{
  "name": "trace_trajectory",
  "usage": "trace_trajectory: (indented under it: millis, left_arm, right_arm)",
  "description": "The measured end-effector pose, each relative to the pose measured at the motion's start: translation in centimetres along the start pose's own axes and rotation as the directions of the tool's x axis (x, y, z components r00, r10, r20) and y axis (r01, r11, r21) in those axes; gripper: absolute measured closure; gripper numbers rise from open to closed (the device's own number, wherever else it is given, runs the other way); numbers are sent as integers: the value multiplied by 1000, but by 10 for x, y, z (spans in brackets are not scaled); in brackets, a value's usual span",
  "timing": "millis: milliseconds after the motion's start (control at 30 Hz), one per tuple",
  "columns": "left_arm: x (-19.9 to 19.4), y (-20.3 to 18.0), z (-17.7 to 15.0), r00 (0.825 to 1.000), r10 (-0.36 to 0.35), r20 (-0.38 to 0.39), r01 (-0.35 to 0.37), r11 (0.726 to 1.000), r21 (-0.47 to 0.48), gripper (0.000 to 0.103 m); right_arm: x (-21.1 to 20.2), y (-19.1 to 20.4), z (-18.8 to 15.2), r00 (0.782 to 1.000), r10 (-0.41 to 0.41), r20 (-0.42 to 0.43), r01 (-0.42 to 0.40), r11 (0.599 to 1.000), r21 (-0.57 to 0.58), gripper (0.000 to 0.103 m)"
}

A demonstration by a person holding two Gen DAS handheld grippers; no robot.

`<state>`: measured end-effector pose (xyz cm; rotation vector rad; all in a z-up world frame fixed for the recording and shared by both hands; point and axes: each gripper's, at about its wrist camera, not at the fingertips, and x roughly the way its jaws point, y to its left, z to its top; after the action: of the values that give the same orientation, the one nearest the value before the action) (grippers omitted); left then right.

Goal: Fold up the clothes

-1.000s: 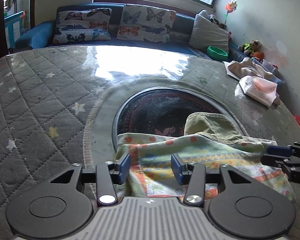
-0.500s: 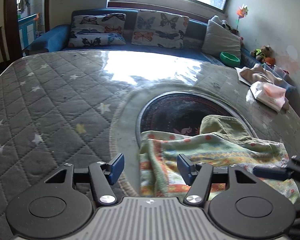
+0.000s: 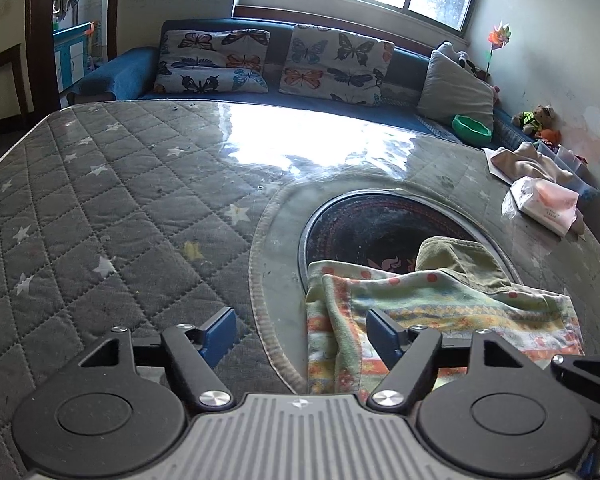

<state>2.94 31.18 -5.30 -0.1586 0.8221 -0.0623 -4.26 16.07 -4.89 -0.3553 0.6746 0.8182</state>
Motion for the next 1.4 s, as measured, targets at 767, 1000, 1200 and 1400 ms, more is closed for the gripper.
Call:
trace_trajectory:
  millis: [767, 1000, 1200, 1400]
  left_arm:
    - [1, 0, -8, 999, 33, -35, -34, 999, -33, 10]
    - [-2, 3, -9, 999, 27, -34, -29, 998, -54, 4]
    - [-5, 8, -8, 999, -18, -44, 13, 993, -115, 1]
    - [-8, 6, -7, 998, -52, -40, 46, 989, -143, 1]
  right_arm:
    - [33, 38, 4, 999, -18, -29, 14, 992, -126, 64]
    - [37, 30, 9, 1000, -5, -19, 4, 998, -55, 83]
    - [35, 17, 13, 998, 59, 4, -59, 996, 61, 92]
    - [27, 0, 21, 994, 101, 40, -105, 986, 133, 100]
